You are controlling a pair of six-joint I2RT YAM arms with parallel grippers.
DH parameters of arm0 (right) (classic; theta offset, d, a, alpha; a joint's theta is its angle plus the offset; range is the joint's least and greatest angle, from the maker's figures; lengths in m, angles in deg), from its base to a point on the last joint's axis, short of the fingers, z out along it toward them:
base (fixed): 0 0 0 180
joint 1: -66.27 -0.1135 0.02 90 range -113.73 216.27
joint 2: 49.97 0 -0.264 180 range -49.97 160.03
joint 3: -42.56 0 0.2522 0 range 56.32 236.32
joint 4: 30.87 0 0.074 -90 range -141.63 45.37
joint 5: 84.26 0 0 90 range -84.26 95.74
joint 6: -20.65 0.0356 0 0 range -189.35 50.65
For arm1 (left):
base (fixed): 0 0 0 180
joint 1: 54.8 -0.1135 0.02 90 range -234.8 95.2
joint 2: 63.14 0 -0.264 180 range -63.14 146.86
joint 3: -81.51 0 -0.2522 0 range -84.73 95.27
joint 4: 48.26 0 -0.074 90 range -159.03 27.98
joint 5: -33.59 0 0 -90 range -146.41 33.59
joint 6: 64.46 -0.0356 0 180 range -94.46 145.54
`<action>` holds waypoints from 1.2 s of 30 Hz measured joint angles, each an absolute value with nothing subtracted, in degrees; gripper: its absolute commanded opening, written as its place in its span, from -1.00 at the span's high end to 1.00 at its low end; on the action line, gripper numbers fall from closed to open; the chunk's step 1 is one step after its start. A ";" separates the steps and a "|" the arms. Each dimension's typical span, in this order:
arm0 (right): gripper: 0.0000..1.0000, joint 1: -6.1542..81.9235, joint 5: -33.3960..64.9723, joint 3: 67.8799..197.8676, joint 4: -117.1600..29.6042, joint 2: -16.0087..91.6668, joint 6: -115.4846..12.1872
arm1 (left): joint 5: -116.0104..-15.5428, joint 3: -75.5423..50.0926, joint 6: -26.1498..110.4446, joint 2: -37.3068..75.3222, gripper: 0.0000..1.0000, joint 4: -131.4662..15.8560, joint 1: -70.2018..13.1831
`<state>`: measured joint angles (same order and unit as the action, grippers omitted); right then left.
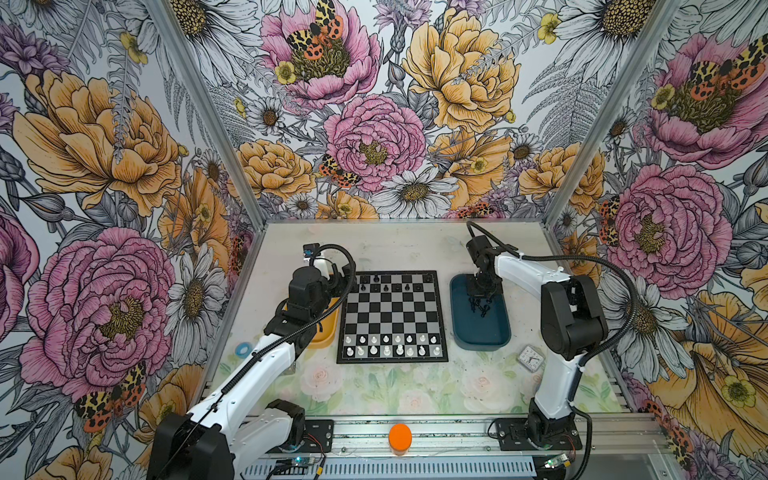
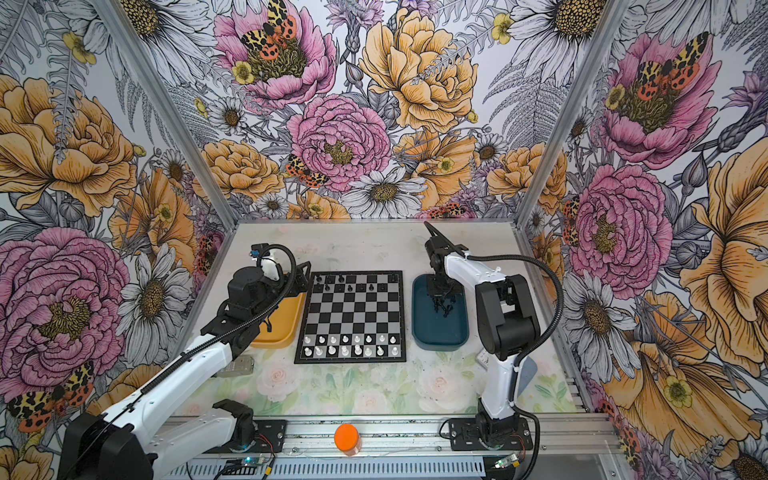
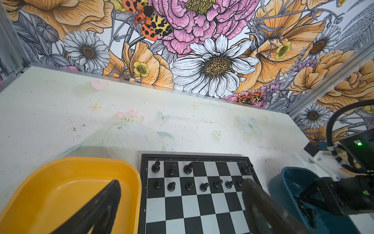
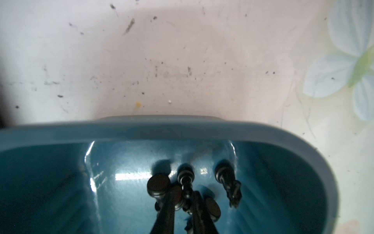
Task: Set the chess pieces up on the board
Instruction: 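Close the right gripper on a black pawn in the teal tray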
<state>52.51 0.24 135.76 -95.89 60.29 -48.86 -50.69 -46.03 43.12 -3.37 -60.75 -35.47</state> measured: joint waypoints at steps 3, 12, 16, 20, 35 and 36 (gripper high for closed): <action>0.63 52.81 0.24 135.34 -95.70 60.48 -48.86 | -50.69 -46.03 43.12 -3.39 -0.89 -60.75 -35.44; 0.64 53.23 0.24 135.32 -95.00 61.07 -48.86 | -50.69 -45.59 43.12 -2.93 -0.89 -60.72 -35.40; 0.66 53.23 0.39 135.32 -94.91 61.73 -48.86 | -50.69 -45.39 43.12 -2.76 -0.89 -60.75 -35.40; 0.86 53.23 0.63 135.32 -94.87 61.88 -49.08 | -50.69 -45.37 43.12 -2.69 -0.89 -60.77 -35.29; 1.00 52.46 -0.88 135.69 -96.40 59.59 -49.23 | -50.67 -45.37 43.08 -2.69 -0.90 -60.75 -35.14; 1.00 52.18 -1.20 136.11 -97.01 59.19 -49.23 | -50.67 -45.37 43.08 -2.69 -0.90 -60.75 -35.14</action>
